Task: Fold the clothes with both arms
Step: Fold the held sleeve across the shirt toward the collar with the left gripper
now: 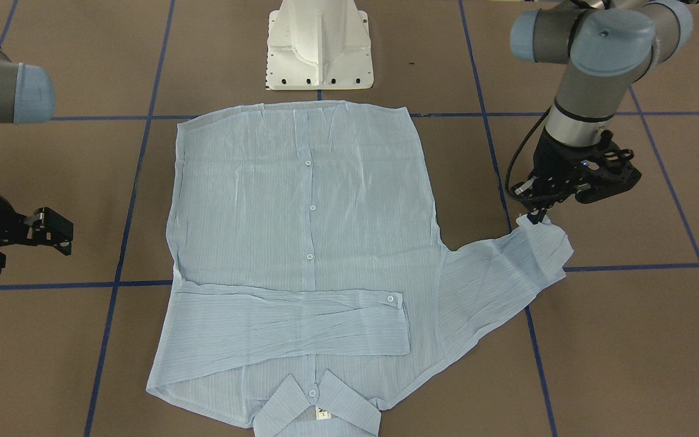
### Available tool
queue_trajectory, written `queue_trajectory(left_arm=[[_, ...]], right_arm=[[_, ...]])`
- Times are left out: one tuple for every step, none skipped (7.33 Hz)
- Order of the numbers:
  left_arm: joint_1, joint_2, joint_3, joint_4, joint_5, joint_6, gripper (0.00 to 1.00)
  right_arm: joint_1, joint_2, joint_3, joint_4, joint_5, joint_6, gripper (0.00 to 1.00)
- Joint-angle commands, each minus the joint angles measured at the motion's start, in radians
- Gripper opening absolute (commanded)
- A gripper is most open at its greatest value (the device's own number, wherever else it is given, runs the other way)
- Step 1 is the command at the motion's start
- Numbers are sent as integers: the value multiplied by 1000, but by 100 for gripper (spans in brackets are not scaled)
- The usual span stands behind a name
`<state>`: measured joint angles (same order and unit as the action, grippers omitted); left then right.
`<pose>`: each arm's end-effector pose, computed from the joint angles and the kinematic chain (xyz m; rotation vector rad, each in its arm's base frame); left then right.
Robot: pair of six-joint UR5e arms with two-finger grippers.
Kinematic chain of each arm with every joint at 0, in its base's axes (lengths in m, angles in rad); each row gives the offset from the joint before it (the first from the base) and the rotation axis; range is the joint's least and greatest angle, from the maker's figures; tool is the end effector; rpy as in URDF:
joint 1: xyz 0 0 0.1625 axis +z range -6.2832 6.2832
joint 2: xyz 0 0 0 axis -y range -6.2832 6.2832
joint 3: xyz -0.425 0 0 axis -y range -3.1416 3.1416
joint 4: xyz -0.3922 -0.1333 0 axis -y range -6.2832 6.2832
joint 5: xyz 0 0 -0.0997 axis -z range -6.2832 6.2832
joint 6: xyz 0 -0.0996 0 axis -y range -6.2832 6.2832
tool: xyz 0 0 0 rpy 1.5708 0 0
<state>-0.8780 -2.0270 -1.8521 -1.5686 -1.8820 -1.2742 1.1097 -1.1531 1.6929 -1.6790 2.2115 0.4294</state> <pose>0.3137 -0.5389 0.2837 0.1581 0.7778 -0.4365 -0.2155 -0.5995 0.3802 0.1045 -0.7489 -0.1684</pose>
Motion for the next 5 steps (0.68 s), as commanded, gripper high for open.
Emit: queue_trajectory(left_arm=[[5,-168,53,30,-52,-226,0],[10,-290,156,4,-55,-384,0],[17,-408,282,-74,-66,-545,0],[21,-505,416,-223,-90,-733,0],[22,-562,536,-389,-91,-942,0]], right_arm=[[13,-78,48,2,34,-12,100],[19,-94,48,2,46,-41,100],[21,-103,48,7,46,-50,100],[24,-106,47,10,48,-51,100],[24,-106,42,10,46,-51,100]])
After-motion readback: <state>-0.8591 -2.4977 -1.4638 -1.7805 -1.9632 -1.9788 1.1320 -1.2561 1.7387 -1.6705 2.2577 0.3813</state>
